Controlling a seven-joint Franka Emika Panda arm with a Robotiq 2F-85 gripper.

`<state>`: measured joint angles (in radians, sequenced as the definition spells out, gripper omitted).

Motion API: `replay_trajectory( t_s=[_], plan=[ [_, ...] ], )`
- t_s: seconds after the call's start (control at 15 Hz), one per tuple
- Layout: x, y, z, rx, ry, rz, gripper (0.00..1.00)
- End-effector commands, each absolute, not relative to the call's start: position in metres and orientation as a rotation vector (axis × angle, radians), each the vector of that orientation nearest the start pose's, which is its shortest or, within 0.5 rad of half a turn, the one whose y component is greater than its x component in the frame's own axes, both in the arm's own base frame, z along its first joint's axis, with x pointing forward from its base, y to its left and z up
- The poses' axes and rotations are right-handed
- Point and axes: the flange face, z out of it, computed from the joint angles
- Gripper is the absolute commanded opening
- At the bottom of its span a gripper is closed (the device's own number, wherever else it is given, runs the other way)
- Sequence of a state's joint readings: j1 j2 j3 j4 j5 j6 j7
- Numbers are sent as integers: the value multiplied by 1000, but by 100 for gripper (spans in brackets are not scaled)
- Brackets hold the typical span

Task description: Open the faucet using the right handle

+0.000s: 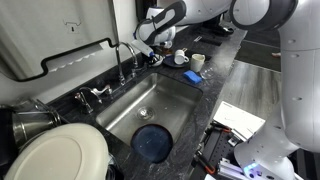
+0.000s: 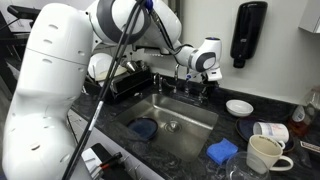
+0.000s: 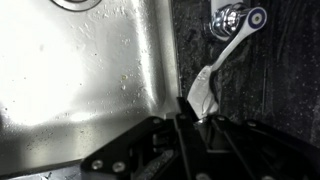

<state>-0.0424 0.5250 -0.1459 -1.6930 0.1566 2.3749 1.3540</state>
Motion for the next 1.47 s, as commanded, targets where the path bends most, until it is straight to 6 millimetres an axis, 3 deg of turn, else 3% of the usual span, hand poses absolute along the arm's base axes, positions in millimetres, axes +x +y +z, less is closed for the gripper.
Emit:
replay_trajectory(
  t_s=[0.0, 0.6, 0.93, 1.13, 1.4],
  plan=[
    [666, -106, 313, -2159, 2118, -71, 4],
    [659, -99, 316, -2251, 2025, -22, 4],
    [660, -107, 322, -2247, 2065, -98, 4],
    [658, -116, 336, -2289, 2075, -159, 4],
    [646, -129, 369, -2406, 2044, -211, 4]
  ],
)
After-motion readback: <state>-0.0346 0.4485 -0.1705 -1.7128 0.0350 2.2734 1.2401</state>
